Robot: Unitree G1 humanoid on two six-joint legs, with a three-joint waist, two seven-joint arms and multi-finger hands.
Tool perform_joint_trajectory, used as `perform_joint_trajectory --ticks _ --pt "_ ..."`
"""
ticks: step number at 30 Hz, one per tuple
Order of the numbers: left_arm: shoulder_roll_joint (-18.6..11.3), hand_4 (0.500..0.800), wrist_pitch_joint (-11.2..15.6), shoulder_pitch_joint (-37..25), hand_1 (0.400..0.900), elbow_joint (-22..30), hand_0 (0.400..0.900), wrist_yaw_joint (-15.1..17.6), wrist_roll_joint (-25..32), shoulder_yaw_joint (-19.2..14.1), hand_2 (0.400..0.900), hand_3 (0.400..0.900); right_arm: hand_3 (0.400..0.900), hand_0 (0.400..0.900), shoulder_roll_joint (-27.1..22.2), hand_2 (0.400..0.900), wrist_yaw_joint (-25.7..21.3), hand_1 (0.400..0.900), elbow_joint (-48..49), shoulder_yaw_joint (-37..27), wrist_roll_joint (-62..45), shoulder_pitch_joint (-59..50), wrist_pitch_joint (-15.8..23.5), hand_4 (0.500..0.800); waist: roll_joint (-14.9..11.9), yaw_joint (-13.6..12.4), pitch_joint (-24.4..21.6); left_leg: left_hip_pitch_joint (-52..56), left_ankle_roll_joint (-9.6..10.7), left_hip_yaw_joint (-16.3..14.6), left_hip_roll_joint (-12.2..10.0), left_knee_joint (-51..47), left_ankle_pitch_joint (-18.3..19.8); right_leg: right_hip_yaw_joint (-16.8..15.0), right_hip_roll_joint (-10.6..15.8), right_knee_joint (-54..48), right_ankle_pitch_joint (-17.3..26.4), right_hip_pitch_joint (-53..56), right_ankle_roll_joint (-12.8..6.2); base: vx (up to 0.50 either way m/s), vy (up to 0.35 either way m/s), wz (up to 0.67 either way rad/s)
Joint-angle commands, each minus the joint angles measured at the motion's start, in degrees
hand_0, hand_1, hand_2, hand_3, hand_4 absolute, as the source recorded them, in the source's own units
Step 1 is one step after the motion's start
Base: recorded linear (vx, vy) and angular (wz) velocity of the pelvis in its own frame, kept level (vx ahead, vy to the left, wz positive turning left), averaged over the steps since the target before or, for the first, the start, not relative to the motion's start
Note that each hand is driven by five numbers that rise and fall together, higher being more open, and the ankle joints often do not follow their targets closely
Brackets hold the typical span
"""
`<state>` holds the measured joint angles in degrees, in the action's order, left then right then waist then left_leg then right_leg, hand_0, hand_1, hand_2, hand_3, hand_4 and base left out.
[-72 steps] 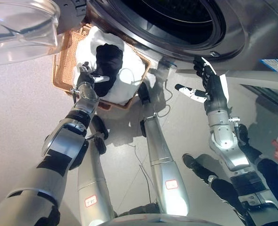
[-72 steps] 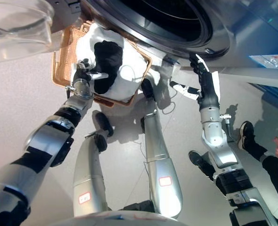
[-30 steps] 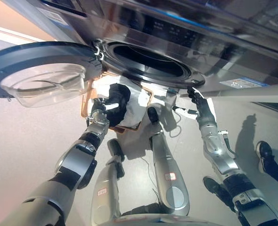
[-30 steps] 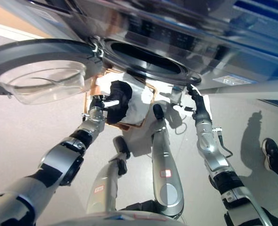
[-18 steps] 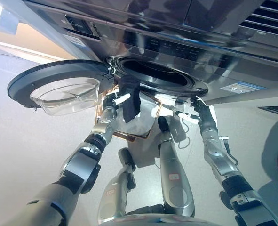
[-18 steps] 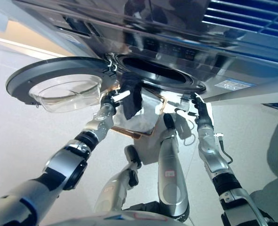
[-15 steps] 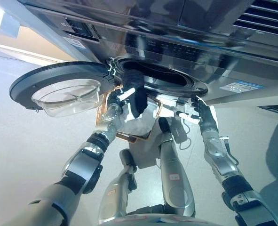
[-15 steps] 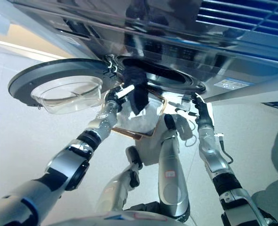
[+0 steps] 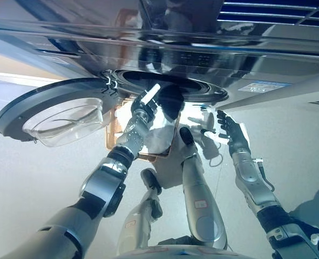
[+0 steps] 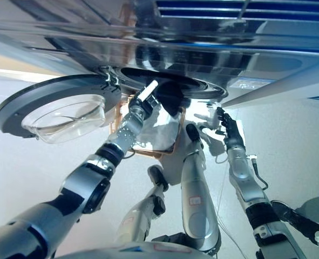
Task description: Put the clothes in the basket into the washing machine.
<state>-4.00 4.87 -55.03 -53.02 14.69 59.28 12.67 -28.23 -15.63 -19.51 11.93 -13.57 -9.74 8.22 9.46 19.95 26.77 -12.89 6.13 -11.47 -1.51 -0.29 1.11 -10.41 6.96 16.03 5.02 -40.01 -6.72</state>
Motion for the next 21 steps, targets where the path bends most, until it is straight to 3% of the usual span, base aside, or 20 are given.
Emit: perform_joint_trajectory --ticks 1,8,18,19,20,21 --pt "-0.7 0.500 7.3 -9.1 0.400 0.1 0.400 -2.6 2.6 -2.3 0.400 0.400 0.900 0.900 -0.9 0.900 -0.2 0.900 5.6 -1.2 -0.3 6.7 3.8 0.800 -1.1 3.1 -5.8 2.3 4.3 3.0 -7.7 5.2 2.8 -0.6 1.3 -0.9 1.7 -1.0 -5.56 0.06 -0.060 -0.12" --pt "-4.0 0.500 7.9 -13.1 0.400 -2.7 0.400 -1.6 2.2 -3.3 0.400 0.400 0.900 0.900 -2.0 0.900 -0.6 0.900 7.5 -3.1 1.0 7.9 4.5 0.800 -1.6 3.6 -7.2 2.2 5.3 1.4 -10.3 2.1 0.4 0.1 -1.2 -0.3 0.9 -4.3 -5.18 0.05 -0.054 -0.11" --pt "-1.3 0.500 8.7 -13.5 0.400 -2.5 0.400 0.4 2.0 -2.9 0.400 0.400 0.900 0.900 -2.3 0.900 -1.3 0.900 7.4 -3.5 0.8 7.9 5.0 0.800 -1.5 3.1 -8.5 1.8 5.4 1.7 -11.2 -0.4 -0.9 1.1 -1.7 0.9 0.3 -6.0 -4.86 0.01 -0.035 0.10" --pt "-1.3 0.549 8.4 -13.6 0.482 -3.4 0.482 0.7 1.4 -3.0 0.482 0.482 0.900 0.900 -2.4 0.900 -1.2 0.900 7.4 -3.3 0.7 7.7 5.1 0.800 -1.5 3.0 -8.7 1.8 5.4 1.7 -11.3 -0.4 -0.8 1.1 -1.6 0.8 0.4 -6.0 -4.88 0.01 -0.005 0.11" --pt "-1.3 0.800 7.9 -13.8 0.900 -4.9 0.900 1.2 -0.2 -2.9 0.900 0.900 0.900 0.900 -2.4 0.900 -0.9 0.900 7.3 -2.8 0.5 7.7 5.1 0.800 -1.5 2.8 -9.0 1.8 5.3 1.8 -11.2 -0.5 -0.7 1.2 -1.4 0.7 0.6 -5.9 -4.89 0.01 -0.005 0.11" --pt "-1.3 0.800 7.9 -13.9 0.900 -5.0 0.900 1.2 -0.2 -2.9 0.900 0.900 0.900 0.900 -2.4 0.900 -0.9 0.900 7.3 -2.8 0.4 7.7 5.2 0.800 -1.5 2.8 -9.0 1.8 5.3 1.8 -11.2 -0.5 -0.7 1.2 -1.4 0.7 0.6 -6.0 -4.90 0.01 0.005 0.11"
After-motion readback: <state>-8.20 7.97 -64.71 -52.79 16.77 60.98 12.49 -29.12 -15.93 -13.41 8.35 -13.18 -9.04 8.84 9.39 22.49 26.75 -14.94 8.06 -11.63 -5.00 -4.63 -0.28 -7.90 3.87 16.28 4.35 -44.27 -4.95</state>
